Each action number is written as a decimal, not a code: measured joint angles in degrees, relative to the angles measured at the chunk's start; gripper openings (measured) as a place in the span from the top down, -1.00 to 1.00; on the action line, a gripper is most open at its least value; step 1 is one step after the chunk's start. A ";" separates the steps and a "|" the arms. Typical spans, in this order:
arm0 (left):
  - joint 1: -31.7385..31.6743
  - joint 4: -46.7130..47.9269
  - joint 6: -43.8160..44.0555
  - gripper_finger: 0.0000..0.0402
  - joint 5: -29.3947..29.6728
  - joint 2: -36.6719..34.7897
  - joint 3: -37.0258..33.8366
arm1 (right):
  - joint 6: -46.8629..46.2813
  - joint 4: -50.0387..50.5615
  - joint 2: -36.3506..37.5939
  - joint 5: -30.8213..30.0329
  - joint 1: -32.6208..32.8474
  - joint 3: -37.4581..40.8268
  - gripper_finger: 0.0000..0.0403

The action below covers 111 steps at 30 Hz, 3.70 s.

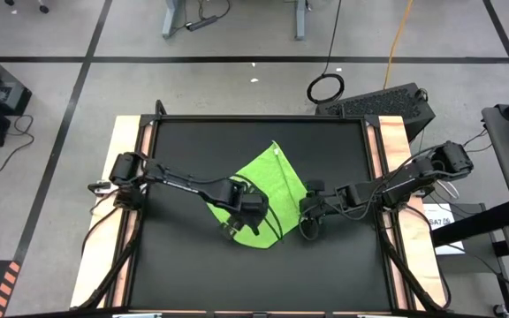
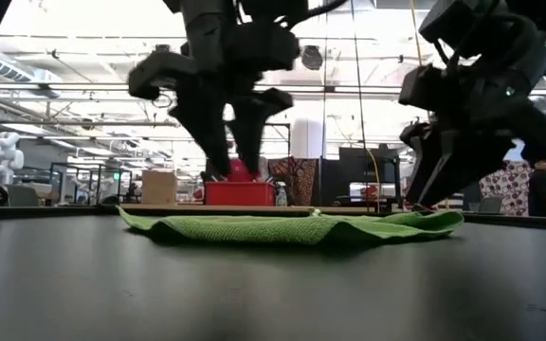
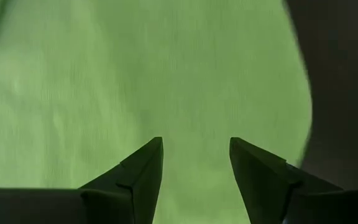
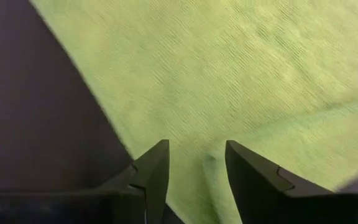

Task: Roll towel
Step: Fold green microfiber towel

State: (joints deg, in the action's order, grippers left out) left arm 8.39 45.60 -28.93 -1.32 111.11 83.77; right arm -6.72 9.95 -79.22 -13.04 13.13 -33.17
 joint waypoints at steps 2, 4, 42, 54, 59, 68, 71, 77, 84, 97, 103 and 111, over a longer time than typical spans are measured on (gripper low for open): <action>0.21 -3.15 -0.02 0.04 -0.20 1.41 0.00 | 0.06 1.48 0.00 -1.66 -0.04 0.00 0.27; 0.36 -5.61 -0.01 0.04 -0.21 2.69 0.00 | -0.52 1.94 0.00 -1.85 -0.07 0.00 0.26; 0.84 -4.83 4.51 0.04 -8.09 9.40 0.17 | -4.35 -2.71 -4.88 -3.07 -3.50 0.07 0.96; 0.91 -0.84 2.89 0.04 -8.00 9.36 0.17 | -9.54 0.91 0.98 -0.19 -3.16 0.07 0.86; 0.91 -0.89 2.74 0.04 -7.94 9.40 0.15 | -8.75 -4.94 -0.80 2.63 -2.14 0.07 0.45; 0.98 -0.93 2.74 0.04 -7.77 9.40 0.09 | -10.56 -8.01 -6.70 0.73 -2.58 0.04 0.05; 1.02 -0.95 2.84 0.04 -7.75 9.40 0.09 | -10.50 -8.96 -7.83 0.60 -2.69 0.04 0.10; 1.02 -0.98 2.95 0.04 -7.76 9.40 0.07 | -9.92 -9.03 -8.63 -0.70 -2.69 0.04 0.38; 1.02 -0.59 2.95 0.04 -7.73 9.40 0.07 | -7.75 -11.19 -8.50 -0.73 -2.69 0.04 0.95; 1.43 6.20 0.05 0.04 -6.44 9.40 0.07 | -21.40 8.60 8.53 -6.49 -2.51 0.00 0.99; 1.81 8.55 -1.99 0.04 -4.62 9.40 0.04 | -31.47 22.70 12.62 -3.75 -0.13 0.00 0.99; 1.87 9.41 -2.07 0.04 -4.60 9.40 0.04 | -33.43 24.11 12.75 -0.42 5.42 0.03 0.59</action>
State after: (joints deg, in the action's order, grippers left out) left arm 10.26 55.01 -31.00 -5.91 120.51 83.81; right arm -40.15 34.06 -66.47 -13.46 18.55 -33.14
